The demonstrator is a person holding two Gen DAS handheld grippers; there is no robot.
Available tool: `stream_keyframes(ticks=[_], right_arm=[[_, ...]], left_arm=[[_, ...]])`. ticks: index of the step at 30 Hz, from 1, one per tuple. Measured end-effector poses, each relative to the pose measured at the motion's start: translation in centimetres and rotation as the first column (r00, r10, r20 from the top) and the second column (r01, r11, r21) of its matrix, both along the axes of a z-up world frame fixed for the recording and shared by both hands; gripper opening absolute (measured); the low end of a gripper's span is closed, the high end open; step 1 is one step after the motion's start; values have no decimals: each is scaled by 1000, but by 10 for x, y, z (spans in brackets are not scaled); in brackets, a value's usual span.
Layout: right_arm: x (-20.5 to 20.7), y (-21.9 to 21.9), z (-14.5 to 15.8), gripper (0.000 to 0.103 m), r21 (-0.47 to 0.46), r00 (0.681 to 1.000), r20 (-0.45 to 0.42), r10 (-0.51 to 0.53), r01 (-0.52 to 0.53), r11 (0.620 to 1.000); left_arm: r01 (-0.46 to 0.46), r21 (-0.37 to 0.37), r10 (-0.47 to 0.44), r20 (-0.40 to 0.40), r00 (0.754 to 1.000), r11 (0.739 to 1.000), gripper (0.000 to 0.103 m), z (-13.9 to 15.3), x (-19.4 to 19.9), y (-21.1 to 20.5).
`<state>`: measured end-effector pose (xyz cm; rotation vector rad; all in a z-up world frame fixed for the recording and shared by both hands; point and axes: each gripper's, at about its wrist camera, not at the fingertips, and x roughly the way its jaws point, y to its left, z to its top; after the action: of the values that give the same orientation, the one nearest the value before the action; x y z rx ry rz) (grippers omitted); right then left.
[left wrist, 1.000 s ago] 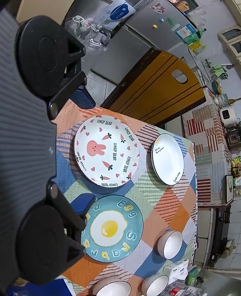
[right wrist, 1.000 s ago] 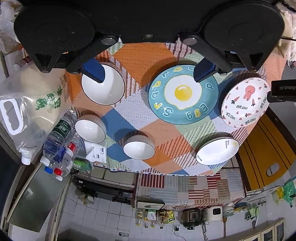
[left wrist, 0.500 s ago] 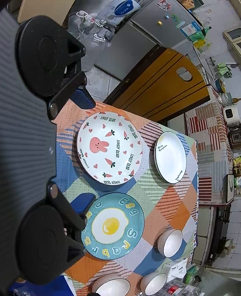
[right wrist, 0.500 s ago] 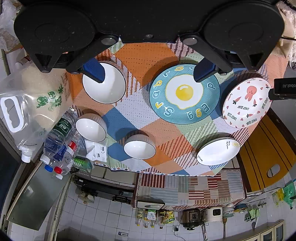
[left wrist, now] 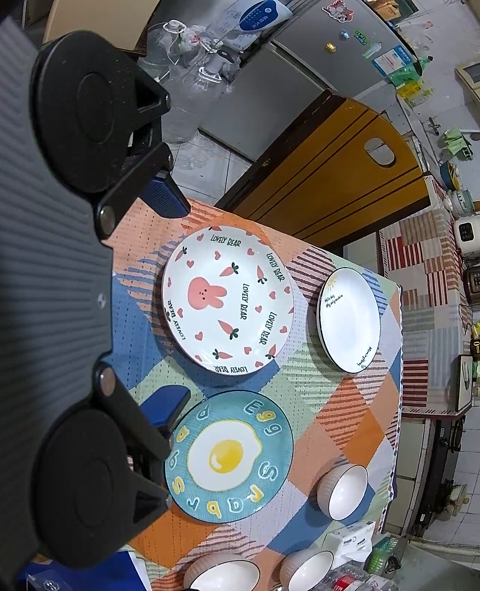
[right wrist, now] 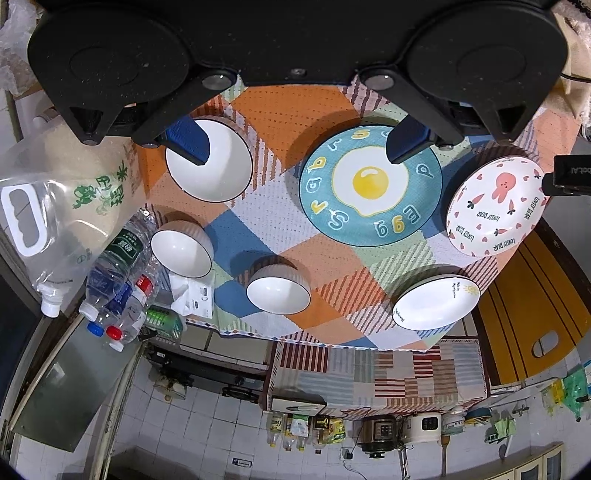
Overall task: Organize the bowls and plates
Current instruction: 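Move both grippers toward the rim of the blue egg plate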
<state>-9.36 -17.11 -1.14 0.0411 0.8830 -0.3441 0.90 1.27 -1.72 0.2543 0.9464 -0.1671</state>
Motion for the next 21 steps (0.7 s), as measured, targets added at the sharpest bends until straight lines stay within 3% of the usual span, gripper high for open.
stream_keyframes(ticks=[21], right_arm=[[-1,0,-3,103,9,1000,-3,4,-4,1000]], left_arm=[[-1,-9,1,-4,1000,1000,98,-3,1,2]])
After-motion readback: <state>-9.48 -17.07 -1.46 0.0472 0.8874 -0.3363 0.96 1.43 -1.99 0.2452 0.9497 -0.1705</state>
